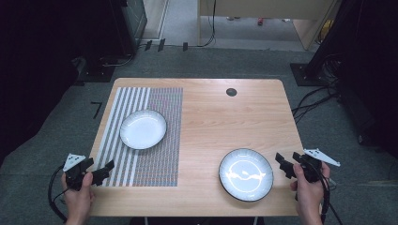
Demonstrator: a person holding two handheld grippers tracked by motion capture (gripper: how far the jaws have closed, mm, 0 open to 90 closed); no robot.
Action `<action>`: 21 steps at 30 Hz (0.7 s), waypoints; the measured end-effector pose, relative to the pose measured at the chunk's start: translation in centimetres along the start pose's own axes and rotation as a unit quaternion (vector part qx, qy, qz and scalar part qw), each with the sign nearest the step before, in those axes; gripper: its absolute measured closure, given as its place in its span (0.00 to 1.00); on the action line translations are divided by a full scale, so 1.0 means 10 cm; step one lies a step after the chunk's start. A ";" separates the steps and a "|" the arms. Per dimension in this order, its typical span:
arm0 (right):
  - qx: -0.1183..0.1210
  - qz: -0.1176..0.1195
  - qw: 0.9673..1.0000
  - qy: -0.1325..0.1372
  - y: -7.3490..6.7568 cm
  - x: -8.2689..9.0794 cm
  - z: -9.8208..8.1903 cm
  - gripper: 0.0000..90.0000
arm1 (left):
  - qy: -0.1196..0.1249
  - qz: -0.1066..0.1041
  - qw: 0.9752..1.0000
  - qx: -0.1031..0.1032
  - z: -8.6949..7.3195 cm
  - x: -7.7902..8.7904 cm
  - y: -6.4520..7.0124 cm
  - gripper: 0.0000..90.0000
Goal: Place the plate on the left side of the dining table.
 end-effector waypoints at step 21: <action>0.017 -0.041 0.998 -0.035 0.46 0.03 -0.44 0.27 | -0.032 0.017 0.999 -0.027 -0.21 0.00 -0.06 0.14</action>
Point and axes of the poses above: each handheld gripper's, and its own axes: x roughly backward along the jaws, z roughly out of its top, y roughly to its right, the point moved 7 cm from there along -x, roughly forward along the jaws, and after that the axes turned 7 degrees about y, right-handed, at the moved point
